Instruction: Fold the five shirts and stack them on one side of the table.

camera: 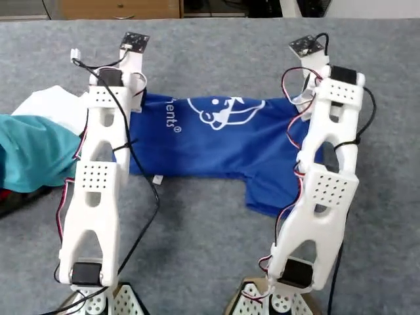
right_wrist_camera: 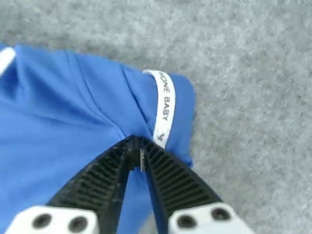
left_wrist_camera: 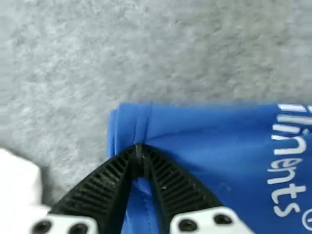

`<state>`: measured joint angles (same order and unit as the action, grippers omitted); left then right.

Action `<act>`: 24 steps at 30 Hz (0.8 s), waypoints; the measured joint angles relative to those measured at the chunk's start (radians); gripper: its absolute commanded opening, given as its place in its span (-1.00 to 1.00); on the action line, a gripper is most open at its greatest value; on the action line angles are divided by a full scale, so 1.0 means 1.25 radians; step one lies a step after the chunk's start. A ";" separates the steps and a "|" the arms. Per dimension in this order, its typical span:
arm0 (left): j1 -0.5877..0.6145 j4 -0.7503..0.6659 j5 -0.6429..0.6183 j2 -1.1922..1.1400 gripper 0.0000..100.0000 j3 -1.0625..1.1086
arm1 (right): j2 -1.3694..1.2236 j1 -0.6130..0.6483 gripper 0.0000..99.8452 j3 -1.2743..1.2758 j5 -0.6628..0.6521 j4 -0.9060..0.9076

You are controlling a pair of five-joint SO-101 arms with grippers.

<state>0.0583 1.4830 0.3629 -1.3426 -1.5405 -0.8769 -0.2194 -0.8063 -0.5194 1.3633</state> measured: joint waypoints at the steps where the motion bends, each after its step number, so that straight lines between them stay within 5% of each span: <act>1: 0.006 0.014 0.000 -0.005 -0.96 -0.023 | 0.000 0.000 -1.00 -0.009 0.000 0.012; 13: 0.014 0.015 -0.049 0.011 -0.96 -0.066 | 0.000 0.065 -1.00 -0.137 0.000 0.139; 24: -0.032 -0.150 -0.058 0.011 -0.96 0.064 | -0.129 0.042 -1.00 -0.137 0.000 0.079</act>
<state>0.0184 1.2958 0.2908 -1.3288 -1.4607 -1.0380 -0.1672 -0.9782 -0.5194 1.4615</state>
